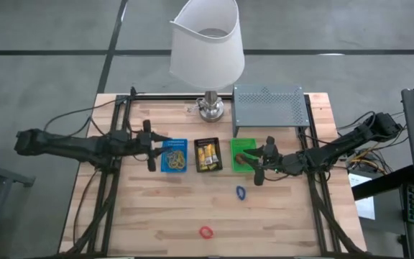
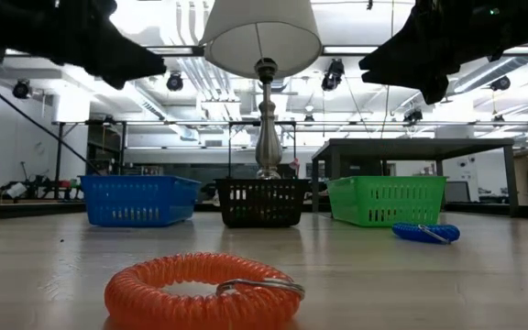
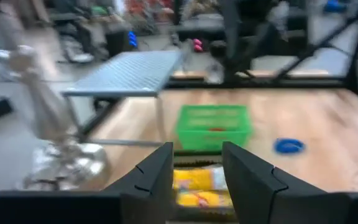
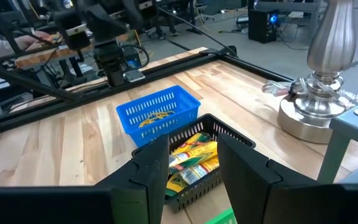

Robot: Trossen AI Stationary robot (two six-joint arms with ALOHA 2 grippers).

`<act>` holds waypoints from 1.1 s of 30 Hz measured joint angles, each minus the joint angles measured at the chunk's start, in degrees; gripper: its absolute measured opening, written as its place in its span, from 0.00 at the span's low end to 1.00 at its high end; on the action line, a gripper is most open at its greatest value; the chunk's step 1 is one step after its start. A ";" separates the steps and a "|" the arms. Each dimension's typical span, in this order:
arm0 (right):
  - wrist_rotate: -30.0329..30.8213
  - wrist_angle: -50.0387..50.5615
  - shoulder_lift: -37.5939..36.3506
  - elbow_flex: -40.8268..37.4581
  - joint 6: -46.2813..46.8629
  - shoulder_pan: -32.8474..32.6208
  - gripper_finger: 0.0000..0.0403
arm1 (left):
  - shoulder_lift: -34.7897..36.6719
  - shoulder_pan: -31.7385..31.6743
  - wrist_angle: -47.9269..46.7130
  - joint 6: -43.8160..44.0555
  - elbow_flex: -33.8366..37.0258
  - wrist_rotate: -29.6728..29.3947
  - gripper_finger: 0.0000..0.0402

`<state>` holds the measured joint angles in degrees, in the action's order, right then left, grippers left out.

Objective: Pick & Place Office Desk Supplies
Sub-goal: Put the blue spring keychain into the green bin

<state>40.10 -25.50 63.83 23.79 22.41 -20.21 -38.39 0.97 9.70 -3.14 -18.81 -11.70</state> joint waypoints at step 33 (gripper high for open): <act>-0.79 0.29 -0.01 -0.02 -4.63 0.11 0.33 | 0.74 -0.04 20.01 -2.81 9.81 6.18 0.36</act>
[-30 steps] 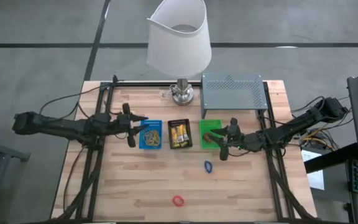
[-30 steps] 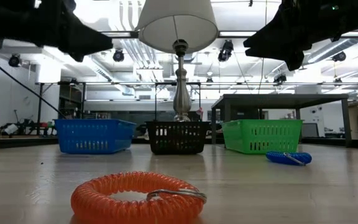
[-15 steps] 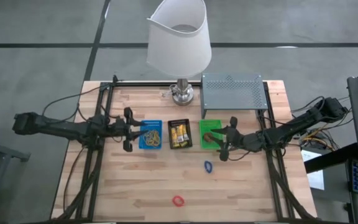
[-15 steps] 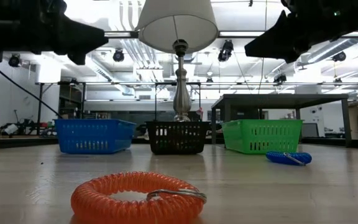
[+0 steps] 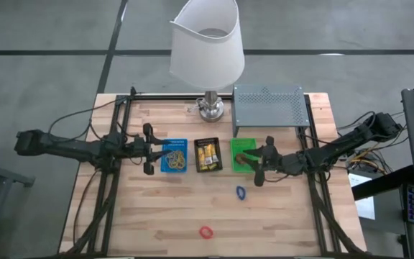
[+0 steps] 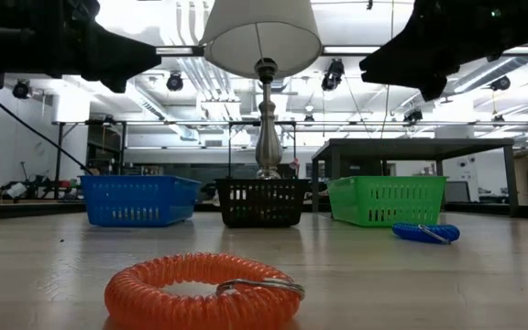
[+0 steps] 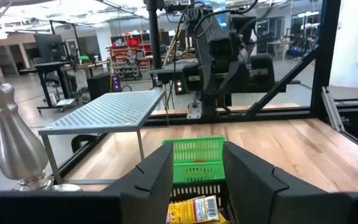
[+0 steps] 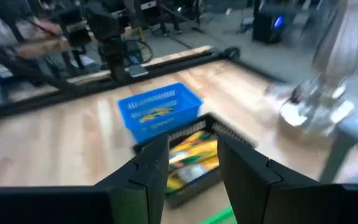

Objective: Pick & Place Office Desk Supplies
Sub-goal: Put the blue spring keychain into the green bin

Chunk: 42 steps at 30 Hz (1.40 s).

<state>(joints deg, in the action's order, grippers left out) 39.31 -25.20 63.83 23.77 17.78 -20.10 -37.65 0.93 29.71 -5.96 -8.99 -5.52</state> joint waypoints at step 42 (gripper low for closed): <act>-17.65 80.47 19.53 48.13 42.34 -0.39 0.33 | 0.02 0.02 -25.40 1.84 0.01 -0.03 0.36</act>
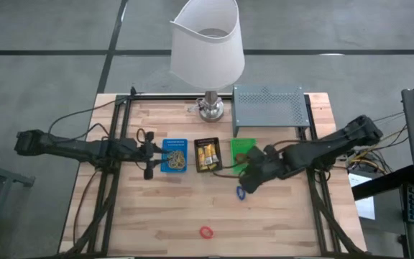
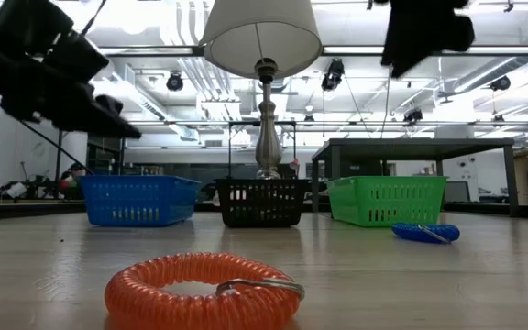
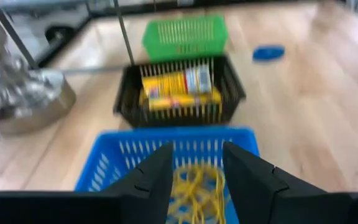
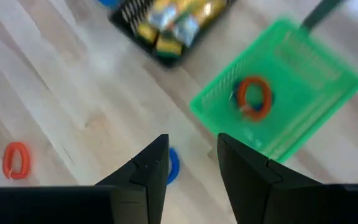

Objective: Pick & Place Office Desk Supplies
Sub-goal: Put the blue spring keychain into the green bin

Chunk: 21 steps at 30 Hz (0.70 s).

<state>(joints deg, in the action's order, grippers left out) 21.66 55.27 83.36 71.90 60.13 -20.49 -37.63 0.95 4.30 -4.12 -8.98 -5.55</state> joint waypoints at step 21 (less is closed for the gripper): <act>-2.01 1.35 6.38 -1.03 14.56 -2.93 0.33 | -0.02 0.00 -10.59 -0.02 0.01 0.01 0.36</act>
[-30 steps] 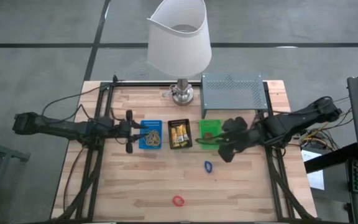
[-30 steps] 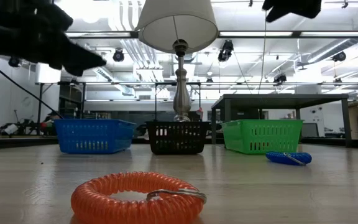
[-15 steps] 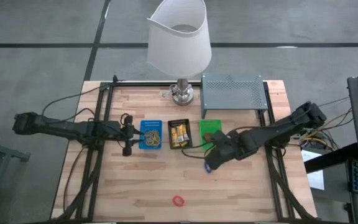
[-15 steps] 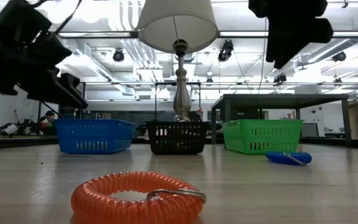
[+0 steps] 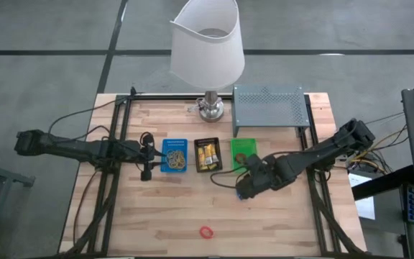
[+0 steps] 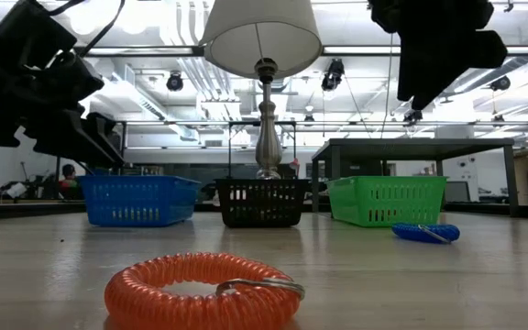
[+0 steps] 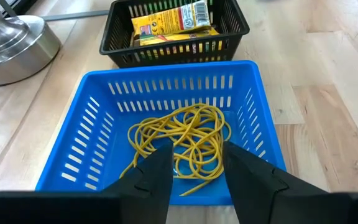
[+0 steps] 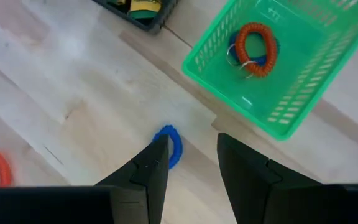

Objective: Pick & Place Office Desk Supplies
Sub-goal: Put the blue spring keychain into the green bin

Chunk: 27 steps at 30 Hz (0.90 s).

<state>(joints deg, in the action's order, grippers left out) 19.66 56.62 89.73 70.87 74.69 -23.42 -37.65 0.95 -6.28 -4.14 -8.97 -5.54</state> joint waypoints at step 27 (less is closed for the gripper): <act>-10.95 -13.00 10.40 -8.03 15.38 -1.51 0.33 | 0.04 0.00 0.01 0.00 0.00 0.00 0.36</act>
<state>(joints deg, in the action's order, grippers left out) 8.70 43.62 100.13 62.84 90.07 -24.93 -37.60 0.95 -6.28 -4.14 -8.97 -5.54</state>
